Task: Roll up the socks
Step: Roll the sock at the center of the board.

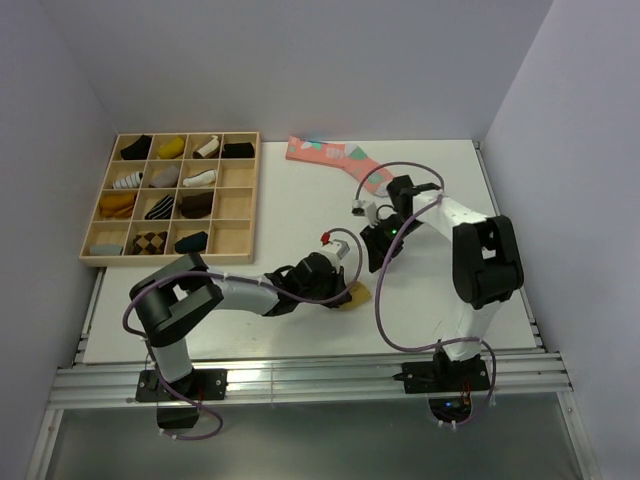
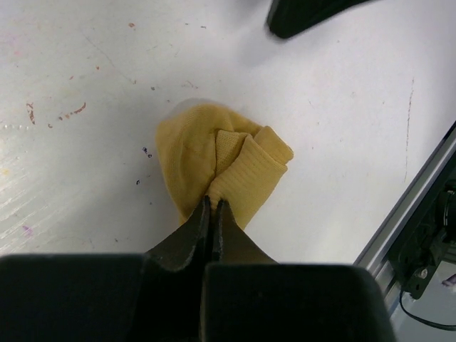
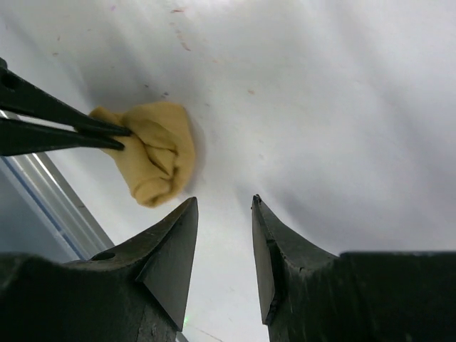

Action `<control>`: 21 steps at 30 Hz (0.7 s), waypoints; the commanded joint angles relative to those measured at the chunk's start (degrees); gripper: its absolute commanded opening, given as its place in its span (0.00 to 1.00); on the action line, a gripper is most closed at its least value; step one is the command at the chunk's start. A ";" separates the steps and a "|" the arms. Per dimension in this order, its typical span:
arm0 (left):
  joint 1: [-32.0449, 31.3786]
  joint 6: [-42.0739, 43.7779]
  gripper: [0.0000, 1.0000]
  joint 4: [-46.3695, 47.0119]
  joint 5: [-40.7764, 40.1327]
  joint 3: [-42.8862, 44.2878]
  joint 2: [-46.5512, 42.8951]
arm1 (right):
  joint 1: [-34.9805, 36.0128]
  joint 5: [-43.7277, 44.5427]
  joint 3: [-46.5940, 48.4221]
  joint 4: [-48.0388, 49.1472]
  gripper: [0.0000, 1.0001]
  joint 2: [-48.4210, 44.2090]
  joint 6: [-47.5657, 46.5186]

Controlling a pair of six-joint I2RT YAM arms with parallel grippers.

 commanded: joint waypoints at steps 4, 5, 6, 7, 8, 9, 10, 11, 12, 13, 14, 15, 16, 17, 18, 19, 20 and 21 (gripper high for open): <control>1.65 -2.63 0.00 -20.22 -0.90 2.42 3.80 | -5.88 -2.97 -2.80 1.23 0.43 -5.80 -5.72; 1.83 -2.72 0.00 -21.11 -0.11 2.95 3.89 | -6.15 -2.88 -3.76 1.93 0.43 -6.86 -6.26; 2.18 -2.98 0.00 -21.73 0.76 3.91 4.15 | -6.24 -2.62 -4.99 4.37 0.43 -9.21 -6.61; 2.36 -3.07 0.01 -23.65 1.38 4.36 4.42 | -6.24 -2.18 -7.53 5.53 0.43 -10.63 -7.48; 2.53 -3.16 0.00 -24.10 3.21 4.71 4.42 | -6.24 -2.35 -8.68 6.32 0.43 -11.95 -8.45; 2.97 -3.16 0.00 -24.63 3.93 5.23 4.42 | -6.24 -2.44 -11.13 7.98 0.43 -14.75 -9.16; 3.23 -3.16 0.00 -25.16 4.55 5.50 4.68 | -6.24 -2.53 -12.29 8.96 0.43 -16.08 -10.47; 3.67 -3.16 0.00 -26.03 5.68 5.76 4.86 | -6.24 -2.70 -13.52 9.75 0.43 -17.49 -11.26; 4.55 -2.89 0.00 -26.13 8.04 5.94 5.03 | -6.16 -2.79 -15.79 11.06 0.43 -20.02 -12.14; 4.99 -2.98 0.00 -26.48 9.11 6.03 5.47 | -6.07 -3.05 -16.86 11.77 0.44 -21.35 -13.72; 5.52 -2.81 0.00 -26.92 10.08 6.21 5.74 | -5.89 -2.79 -18.00 12.56 0.44 -22.59 -14.60; 6.57 -2.46 0.00 -27.36 12.18 6.38 5.91 | -5.72 -2.53 -19.93 13.79 0.45 -24.77 -15.57; 7.01 -2.37 0.00 -27.80 12.81 6.56 6.35 | -5.45 -2.44 -20.99 14.32 0.45 -25.84 -17.58; 7.36 -2.10 0.00 -28.32 13.34 6.82 6.53 | -4.93 -2.96 -21.78 14.50 0.46 -27.59 -18.73; 7.89 -1.58 0.00 -28.94 14.12 7.26 6.62 | -4.66 -3.66 -23.01 13.46 0.47 -28.39 -20.31; 7.98 -1.40 0.00 -29.20 15.18 7.52 6.96 | -4.40 -4.45 -23.54 12.75 0.49 -29.18 -23.72; 8.07 -1.22 0.00 -29.55 15.71 7.79 7.06 | -4.05 -5.33 -24.07 11.88 0.50 -30.84 -25.14; 8.07 -0.96 0.00 -29.91 16.15 8.14 7.40 | -3.18 -6.56 -24.42 10.21 0.50 -31.64 -26.55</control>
